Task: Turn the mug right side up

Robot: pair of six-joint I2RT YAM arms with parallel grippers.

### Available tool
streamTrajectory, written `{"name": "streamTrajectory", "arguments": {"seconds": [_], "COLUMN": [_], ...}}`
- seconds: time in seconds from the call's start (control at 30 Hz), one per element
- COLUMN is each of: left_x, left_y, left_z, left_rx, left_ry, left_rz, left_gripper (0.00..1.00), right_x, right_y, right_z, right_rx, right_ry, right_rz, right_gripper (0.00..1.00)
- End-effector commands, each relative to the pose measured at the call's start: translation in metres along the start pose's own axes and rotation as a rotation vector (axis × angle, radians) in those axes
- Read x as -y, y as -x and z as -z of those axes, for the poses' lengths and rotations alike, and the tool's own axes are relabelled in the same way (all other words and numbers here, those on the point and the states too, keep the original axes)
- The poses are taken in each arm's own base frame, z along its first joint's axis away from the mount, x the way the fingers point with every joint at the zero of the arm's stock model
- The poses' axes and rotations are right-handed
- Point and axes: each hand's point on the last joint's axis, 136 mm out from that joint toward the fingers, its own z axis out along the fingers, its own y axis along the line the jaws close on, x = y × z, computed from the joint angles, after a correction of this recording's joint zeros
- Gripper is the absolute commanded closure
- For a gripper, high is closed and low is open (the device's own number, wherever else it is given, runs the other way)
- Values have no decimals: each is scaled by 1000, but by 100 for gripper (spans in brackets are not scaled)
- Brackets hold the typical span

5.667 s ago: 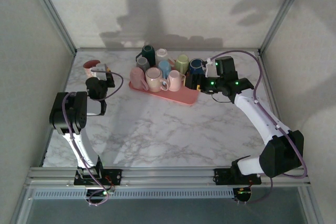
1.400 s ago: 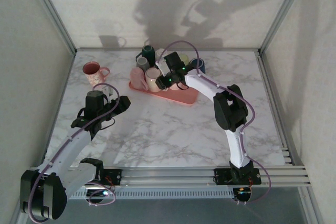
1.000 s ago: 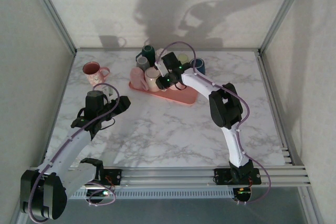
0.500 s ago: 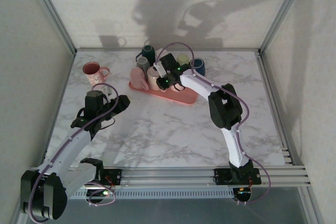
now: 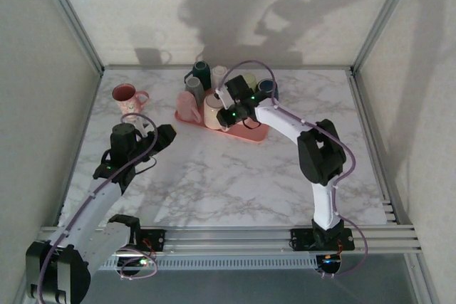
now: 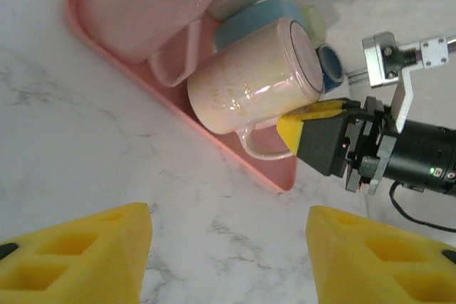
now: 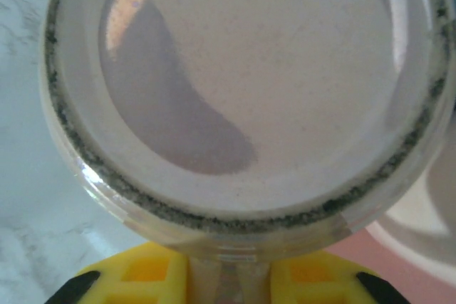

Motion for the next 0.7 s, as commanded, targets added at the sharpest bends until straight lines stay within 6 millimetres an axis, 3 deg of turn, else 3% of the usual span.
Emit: {"name": "streamTrajectory", "arguments": {"seconds": [0.0,0.23,0.37,0.5,0.67], "left_x": [20,47,83,107,137], "left_y": [5,4,1,0,-7], "left_z": [5,13,27,38,47], "left_rx": [26,31,30,41,36], "left_ry": [-111,-291,-503,-609,-740], "left_rz": [33,67,57,46,72], "left_gripper": [39,36,35,34,33], "right_x": [-27,-47,-60,-70,-82], "right_y": [64,73,77,79,85], "right_z": [76,145,186,224,259], "right_rx": [280,420,516,607,703], "right_ry": [85,154,222,292,407], "right_rz": [5,-13,-40,-75,-117], "right_gripper": [100,100,100,100,100]}}
